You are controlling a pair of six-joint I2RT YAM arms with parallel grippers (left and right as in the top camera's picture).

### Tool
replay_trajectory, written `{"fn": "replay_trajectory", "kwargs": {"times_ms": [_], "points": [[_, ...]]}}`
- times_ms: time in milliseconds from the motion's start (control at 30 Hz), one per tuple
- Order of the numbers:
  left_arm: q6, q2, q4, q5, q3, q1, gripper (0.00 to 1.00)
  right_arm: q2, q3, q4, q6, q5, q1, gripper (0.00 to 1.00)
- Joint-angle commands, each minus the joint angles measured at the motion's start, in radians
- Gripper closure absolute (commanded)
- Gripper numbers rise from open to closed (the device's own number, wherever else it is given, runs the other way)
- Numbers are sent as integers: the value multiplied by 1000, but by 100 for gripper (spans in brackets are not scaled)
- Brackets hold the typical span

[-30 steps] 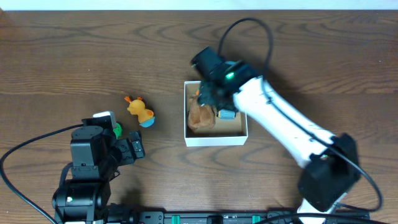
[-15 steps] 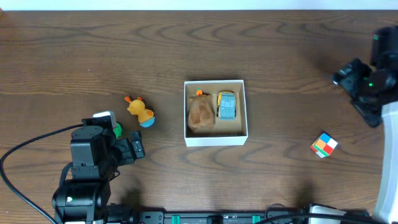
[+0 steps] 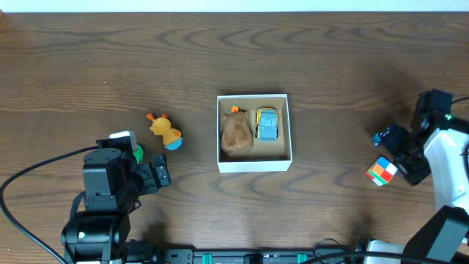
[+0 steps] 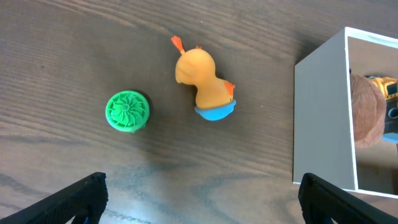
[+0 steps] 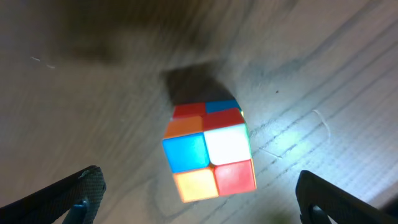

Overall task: Pack container
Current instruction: 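Grasp the colored puzzle cube with the right gripper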

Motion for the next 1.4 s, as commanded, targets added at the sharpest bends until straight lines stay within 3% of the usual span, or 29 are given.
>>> {"fn": "replay_trajectory", "kwargs": {"times_ms": [0,533,767,1133,1267,1367], "points": [[-4,4,-2,13,21,2,2,-4,-71,47,-29,-11,-6,1],[-4,4,-2,13,21,2,2,-4,-203,259,-68,8,-6,2],[-4,4,-2,13,21,2,2,-4,-203,247,-68,8,-6,28],[-4,4,-2,13,21,3,2,-4,-203,242,-68,7,-6,34],[-4,4,-2,14,21,2,2,-4,-203,240,-68,8,-6,42],[-4,4,-2,13,21,3,2,-4,-203,240,-68,8,-6,53]]}}
